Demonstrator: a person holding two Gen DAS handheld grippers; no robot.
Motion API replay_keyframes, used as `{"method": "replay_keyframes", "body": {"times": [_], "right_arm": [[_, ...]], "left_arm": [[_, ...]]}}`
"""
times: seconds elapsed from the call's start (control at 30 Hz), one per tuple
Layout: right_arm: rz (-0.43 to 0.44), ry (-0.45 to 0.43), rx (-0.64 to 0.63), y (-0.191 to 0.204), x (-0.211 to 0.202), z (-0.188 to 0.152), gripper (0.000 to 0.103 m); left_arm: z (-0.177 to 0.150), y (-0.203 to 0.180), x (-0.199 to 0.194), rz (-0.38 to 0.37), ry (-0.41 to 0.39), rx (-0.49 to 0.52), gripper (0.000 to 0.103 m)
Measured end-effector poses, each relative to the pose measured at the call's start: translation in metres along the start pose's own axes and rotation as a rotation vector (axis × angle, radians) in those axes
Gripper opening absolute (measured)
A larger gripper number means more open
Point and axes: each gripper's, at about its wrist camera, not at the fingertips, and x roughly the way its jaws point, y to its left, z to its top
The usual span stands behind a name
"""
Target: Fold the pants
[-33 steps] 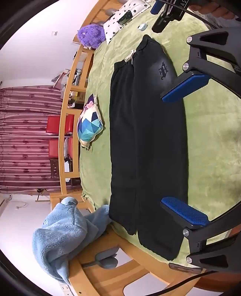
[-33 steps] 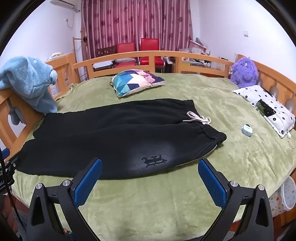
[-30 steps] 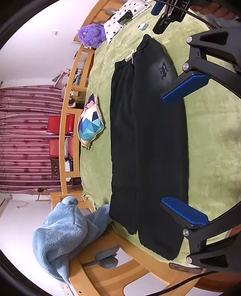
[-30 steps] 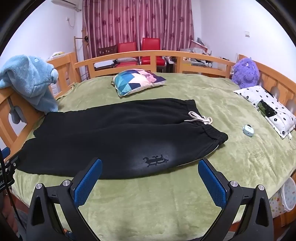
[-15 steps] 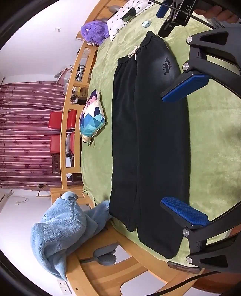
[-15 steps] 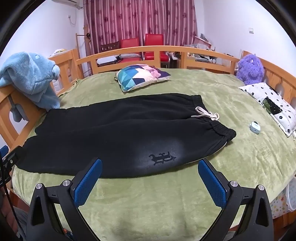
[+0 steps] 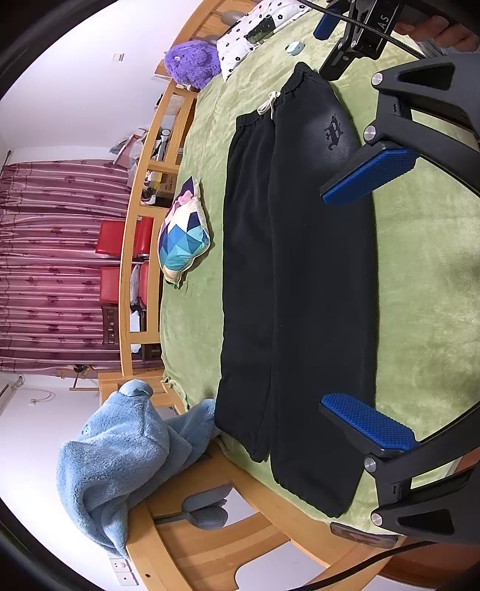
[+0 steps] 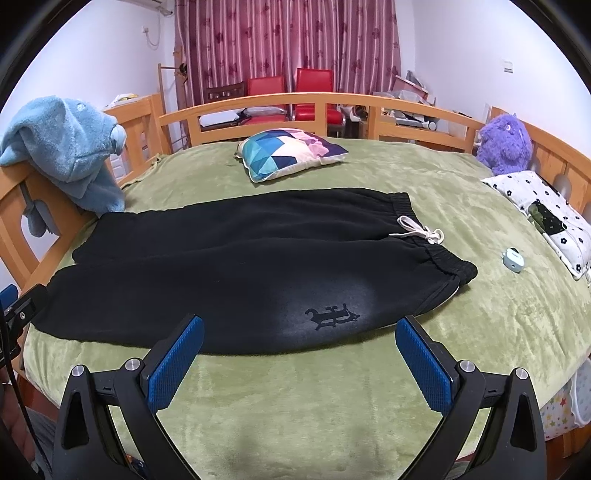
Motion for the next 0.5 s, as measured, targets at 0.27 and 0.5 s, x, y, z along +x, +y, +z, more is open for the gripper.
{"method": "replay_keyframes", "body": {"times": [0.27,0.5], "right_arm": [[0.000,0.001,-0.002,0.0023,-0.0003,-0.0004,0.102],[-0.010,0.008,-0.005,0.0036,0.0016,0.0005,0.102]], "left_arm": [[-0.0028,-0.0013,-0.0003,0.003,0.002,-0.002,0.103],[-0.0027,-0.0013,-0.0003,0.004,0.002,-0.002,0.103]]}}
